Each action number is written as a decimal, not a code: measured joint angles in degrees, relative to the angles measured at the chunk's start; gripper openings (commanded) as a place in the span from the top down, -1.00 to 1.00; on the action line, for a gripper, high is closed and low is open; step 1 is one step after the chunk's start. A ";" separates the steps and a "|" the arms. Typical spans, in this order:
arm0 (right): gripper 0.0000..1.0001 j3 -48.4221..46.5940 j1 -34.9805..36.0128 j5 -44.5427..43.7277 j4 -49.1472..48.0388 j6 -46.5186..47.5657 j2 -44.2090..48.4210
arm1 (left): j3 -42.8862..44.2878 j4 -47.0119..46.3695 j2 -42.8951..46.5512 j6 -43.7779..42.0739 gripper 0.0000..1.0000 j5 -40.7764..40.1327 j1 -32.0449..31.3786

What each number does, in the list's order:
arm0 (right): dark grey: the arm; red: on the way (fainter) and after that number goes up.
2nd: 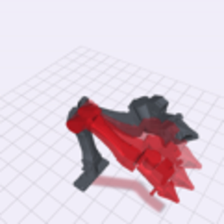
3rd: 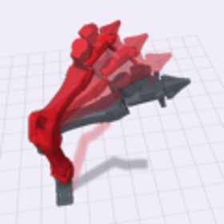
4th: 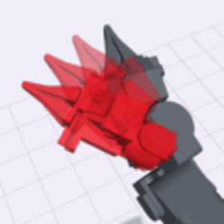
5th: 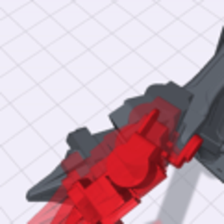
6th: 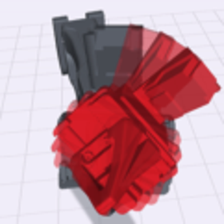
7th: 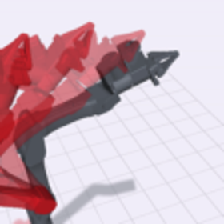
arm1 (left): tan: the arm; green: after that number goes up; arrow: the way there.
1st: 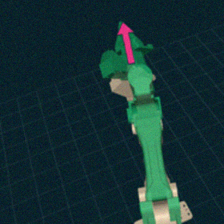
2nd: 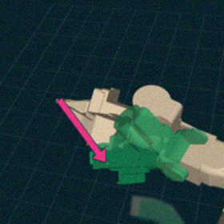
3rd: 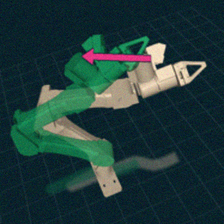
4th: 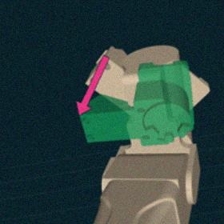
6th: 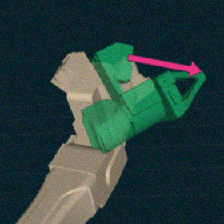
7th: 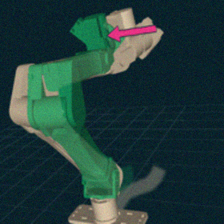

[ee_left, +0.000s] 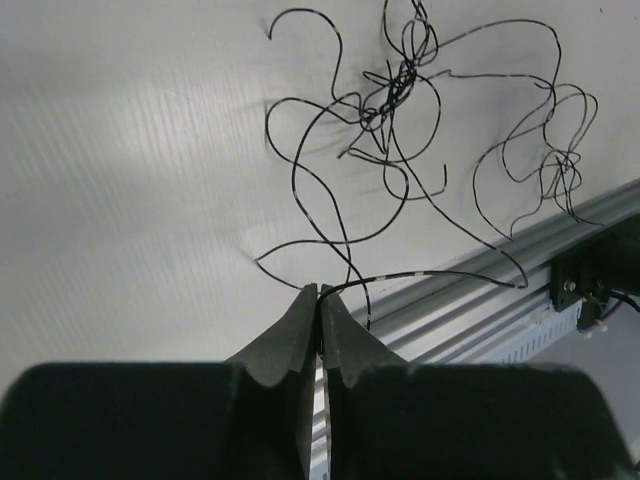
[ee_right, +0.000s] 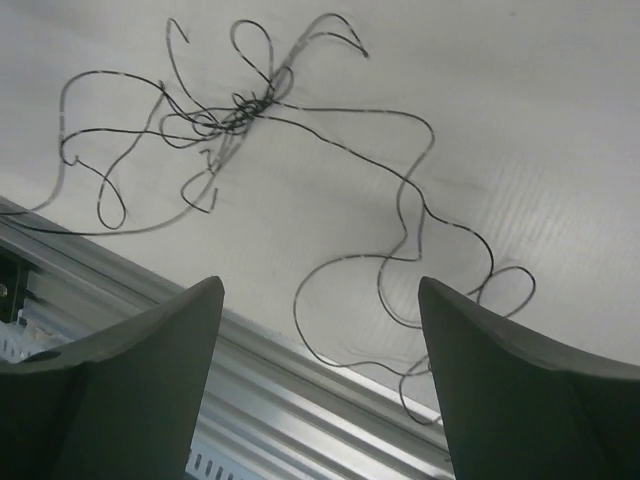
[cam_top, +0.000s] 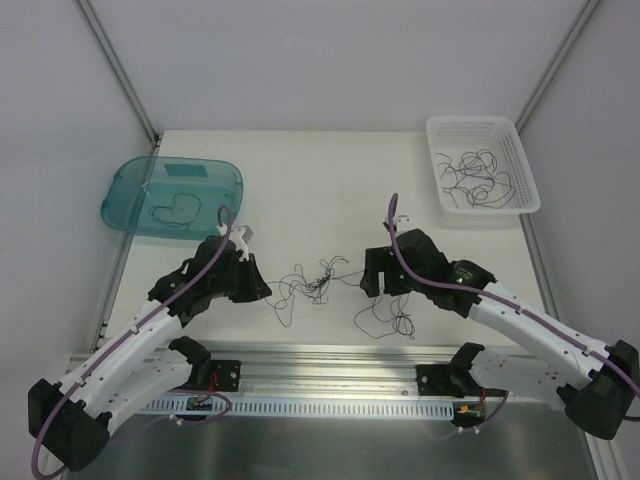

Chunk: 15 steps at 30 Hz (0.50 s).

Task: Untangle the cables

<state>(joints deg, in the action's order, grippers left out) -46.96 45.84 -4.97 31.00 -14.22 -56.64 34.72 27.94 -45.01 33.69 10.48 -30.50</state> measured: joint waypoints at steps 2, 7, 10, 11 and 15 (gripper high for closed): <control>-0.67 0.63 5.90 -5.33 -2.95 -2.03 0.02 | -0.83 -0.07 1.51 1.46 0.68 0.92 -1.99; -0.85 3.28 15.56 -17.16 -9.09 -5.66 0.70 | -1.38 -0.70 5.60 2.69 -0.45 5.81 -7.45; -0.88 5.16 17.09 -21.70 -11.04 -7.61 2.10 | -1.22 -0.63 7.13 1.60 -0.77 7.04 -7.78; -0.88 5.18 17.09 -22.56 -10.99 -8.13 2.14 | -0.79 -0.42 7.32 0.74 -0.79 6.97 -7.78; -0.71 5.14 17.03 -25.07 -10.60 -11.98 1.75 | 5.38 1.49 4.96 -3.19 -0.62 4.15 -7.78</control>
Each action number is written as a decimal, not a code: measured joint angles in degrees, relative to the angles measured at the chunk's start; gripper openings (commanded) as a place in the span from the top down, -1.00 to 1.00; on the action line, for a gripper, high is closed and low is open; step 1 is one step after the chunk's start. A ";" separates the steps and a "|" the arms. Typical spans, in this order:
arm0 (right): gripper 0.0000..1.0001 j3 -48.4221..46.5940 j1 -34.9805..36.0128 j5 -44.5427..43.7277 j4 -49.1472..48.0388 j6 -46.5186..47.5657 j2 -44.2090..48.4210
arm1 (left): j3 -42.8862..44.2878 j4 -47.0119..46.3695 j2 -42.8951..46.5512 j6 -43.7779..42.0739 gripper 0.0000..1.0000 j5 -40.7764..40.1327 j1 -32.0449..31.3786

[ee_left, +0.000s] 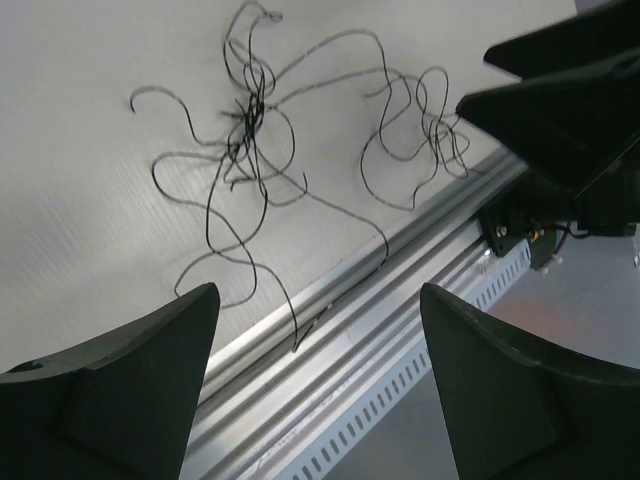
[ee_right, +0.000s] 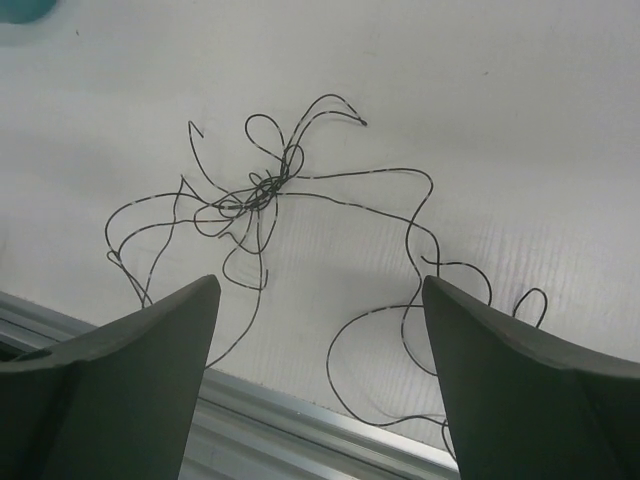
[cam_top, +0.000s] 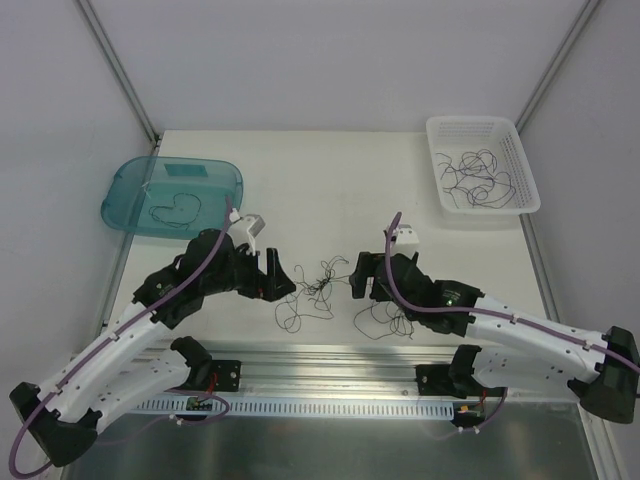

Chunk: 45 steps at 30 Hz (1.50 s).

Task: Untangle the cables

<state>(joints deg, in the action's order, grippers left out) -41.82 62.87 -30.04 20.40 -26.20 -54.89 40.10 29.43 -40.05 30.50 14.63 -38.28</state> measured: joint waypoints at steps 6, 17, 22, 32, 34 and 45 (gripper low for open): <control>-0.54 -0.33 0.00 -0.13 -0.39 -8.09 -3.26 | 13.38 -1.66 -14.95 -4.68 -0.47 -4.70 0.00; -0.19 -1.70 -0.07 1.01 -5.86 -16.87 -16.33 | 15.50 -5.16 -41.83 -7.04 -0.15 -5.57 -0.83; -0.11 -1.90 -1.88 5.66 -11.47 -18.64 -23.65 | 13.16 -9.88 -43.93 -6.03 -0.04 -4.70 -2.01; 0.06 -2.01 -5.03 11.74 -18.51 -20.46 -32.02 | 9.68 -16.81 -49.92 -2.43 0.35 -4.66 -3.67; 0.08 -2.38 -5.38 12.48 -19.04 -20.46 -33.11 | 9.31 -17.73 -50.69 -1.55 0.46 -4.66 -3.76; 0.24 -3.87 -6.69 14.80 -22.45 -20.59 -38.58 | 7.10 -21.75 -52.72 1.70 1.00 -4.70 -3.76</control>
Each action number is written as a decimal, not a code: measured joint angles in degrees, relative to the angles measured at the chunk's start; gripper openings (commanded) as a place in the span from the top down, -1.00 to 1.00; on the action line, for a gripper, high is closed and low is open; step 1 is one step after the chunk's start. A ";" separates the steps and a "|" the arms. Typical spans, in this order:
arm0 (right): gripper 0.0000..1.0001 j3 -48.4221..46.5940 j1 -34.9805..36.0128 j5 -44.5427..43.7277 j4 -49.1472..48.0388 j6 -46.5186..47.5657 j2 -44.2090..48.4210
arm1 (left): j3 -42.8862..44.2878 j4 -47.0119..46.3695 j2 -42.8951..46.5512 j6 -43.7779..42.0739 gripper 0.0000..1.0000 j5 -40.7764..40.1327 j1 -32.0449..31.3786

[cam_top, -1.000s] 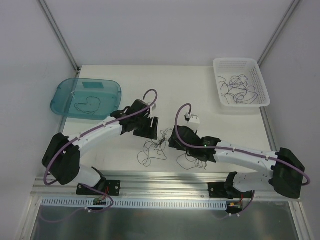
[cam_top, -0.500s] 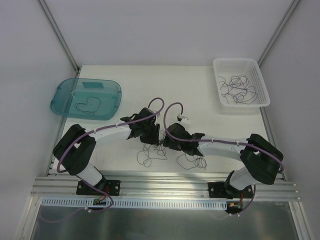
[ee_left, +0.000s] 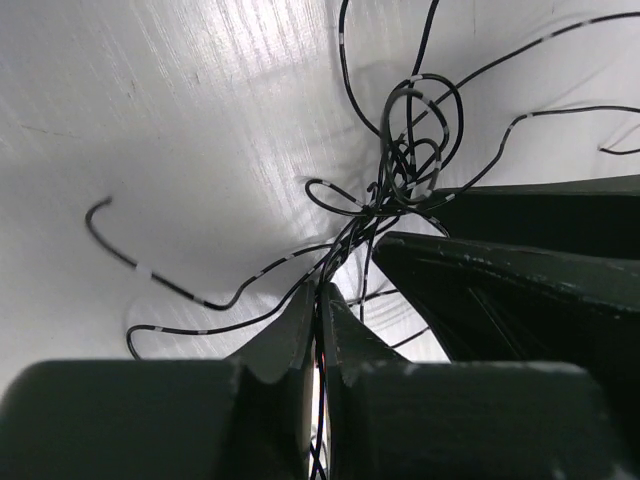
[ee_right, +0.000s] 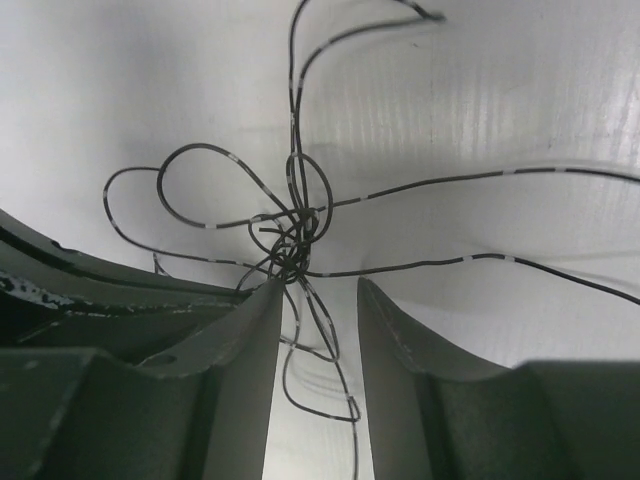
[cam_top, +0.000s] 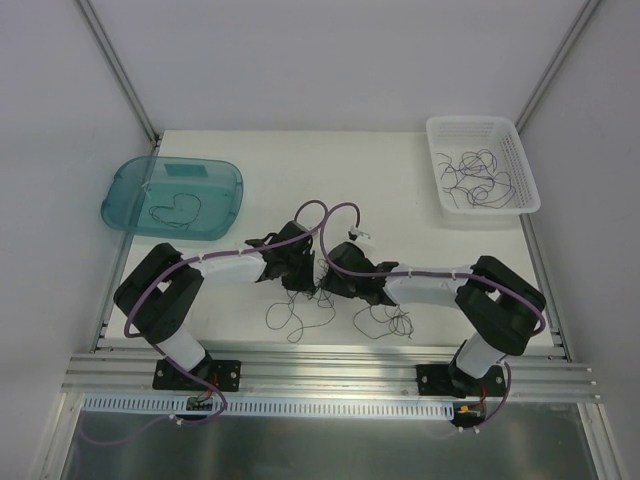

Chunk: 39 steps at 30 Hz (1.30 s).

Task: Untangle the cables

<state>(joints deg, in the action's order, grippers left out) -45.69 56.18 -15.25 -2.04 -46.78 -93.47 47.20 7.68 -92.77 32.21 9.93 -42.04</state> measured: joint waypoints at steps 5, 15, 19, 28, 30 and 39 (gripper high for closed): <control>0.44 -0.09 -0.59 0.13 -1.70 -0.13 -0.94 | -0.35 -1.16 0.00 0.57 1.00 0.00 0.00; 0.56 -0.04 -2.10 2.36 -5.20 2.67 -2.32 | -2.97 -3.72 1.75 2.08 1.00 0.04 0.00; 0.51 -0.04 -2.32 4.31 -7.58 4.98 -2.95 | -4.07 -4.31 2.49 3.45 1.00 0.04 0.00; 0.79 -0.48 -3.37 9.01 -11.08 10.56 -4.66 | -5.35 -5.77 3.10 5.79 1.00 0.22 0.00; 0.98 -0.96 -3.76 10.34 -11.06 11.63 -5.25 | -6.08 -6.05 3.82 5.99 1.00 0.02 0.00; 0.99 -0.90 -5.97 10.86 -2.62 17.46 -1.25 | -11.28 -5.20 12.37 7.72 1.00 -4.63 0.96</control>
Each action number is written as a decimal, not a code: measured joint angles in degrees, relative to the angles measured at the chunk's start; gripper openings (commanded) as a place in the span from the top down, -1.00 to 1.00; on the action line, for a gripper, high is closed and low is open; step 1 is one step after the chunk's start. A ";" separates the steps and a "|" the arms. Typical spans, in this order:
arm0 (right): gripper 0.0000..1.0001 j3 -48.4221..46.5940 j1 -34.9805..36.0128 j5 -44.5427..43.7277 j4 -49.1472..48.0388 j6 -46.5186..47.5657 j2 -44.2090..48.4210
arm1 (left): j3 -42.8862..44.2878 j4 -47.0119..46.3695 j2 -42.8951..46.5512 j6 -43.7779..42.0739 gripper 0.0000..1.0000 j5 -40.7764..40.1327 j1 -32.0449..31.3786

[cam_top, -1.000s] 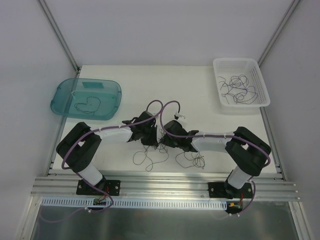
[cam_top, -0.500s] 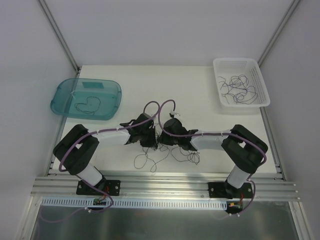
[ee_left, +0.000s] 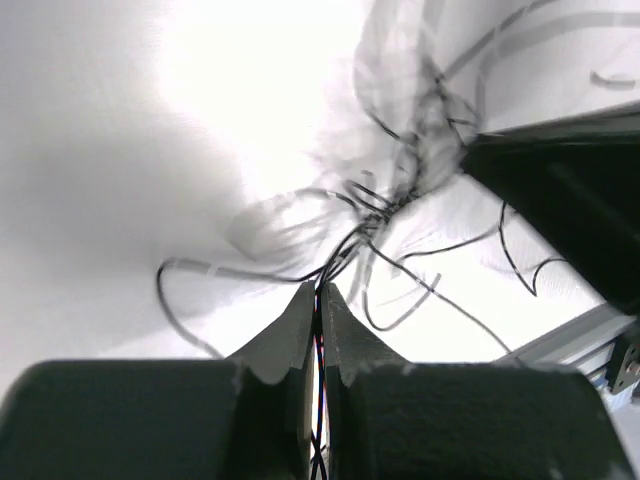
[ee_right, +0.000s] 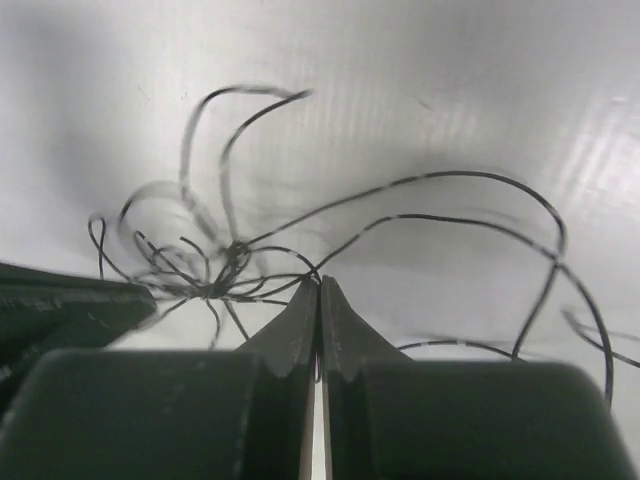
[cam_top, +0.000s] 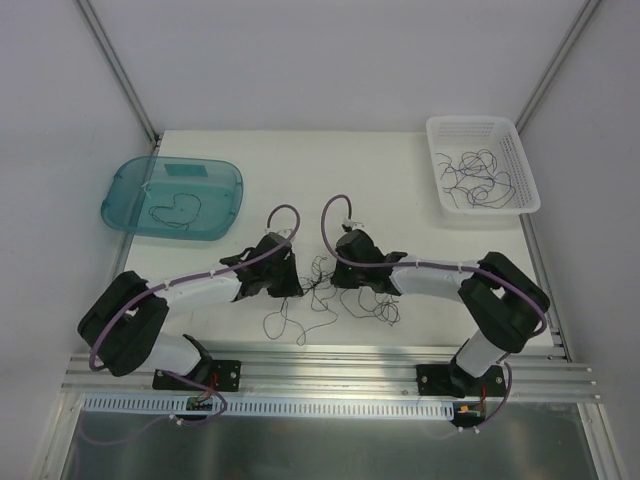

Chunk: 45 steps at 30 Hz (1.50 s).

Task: Untangle the cables

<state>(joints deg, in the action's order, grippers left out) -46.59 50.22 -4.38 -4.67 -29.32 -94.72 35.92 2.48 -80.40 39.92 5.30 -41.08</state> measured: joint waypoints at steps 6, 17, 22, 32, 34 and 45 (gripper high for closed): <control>0.98 -0.02 -0.39 -0.74 7.56 5.22 7.89 | -2.60 -0.42 7.32 3.08 0.95 -2.67 2.86; 0.99 -1.03 -0.17 0.11 13.86 10.82 10.93 | -3.08 1.92 13.66 -1.20 -0.07 -0.66 2.95; 0.99 -2.89 1.11 0.85 14.45 13.31 11.32 | -3.08 0.72 15.89 -6.21 -0.08 2.99 2.95; 0.99 -3.63 1.90 2.23 14.86 14.53 11.32 | -2.14 -4.24 5.01 -7.37 0.08 7.61 -1.09; 0.99 -3.96 1.90 2.36 14.84 14.51 11.32 | -1.42 -4.57 2.56 -7.23 0.16 7.52 -2.64; 0.99 -4.35 2.12 0.81 18.56 15.02 13.53 | 0.28 -4.90 2.10 -5.44 1.00 -1.46 -4.44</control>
<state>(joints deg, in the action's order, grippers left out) -50.94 52.34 -3.57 13.89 -14.31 -81.19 36.21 -2.42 -78.30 34.48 3.84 -45.52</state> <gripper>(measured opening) 0.015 0.009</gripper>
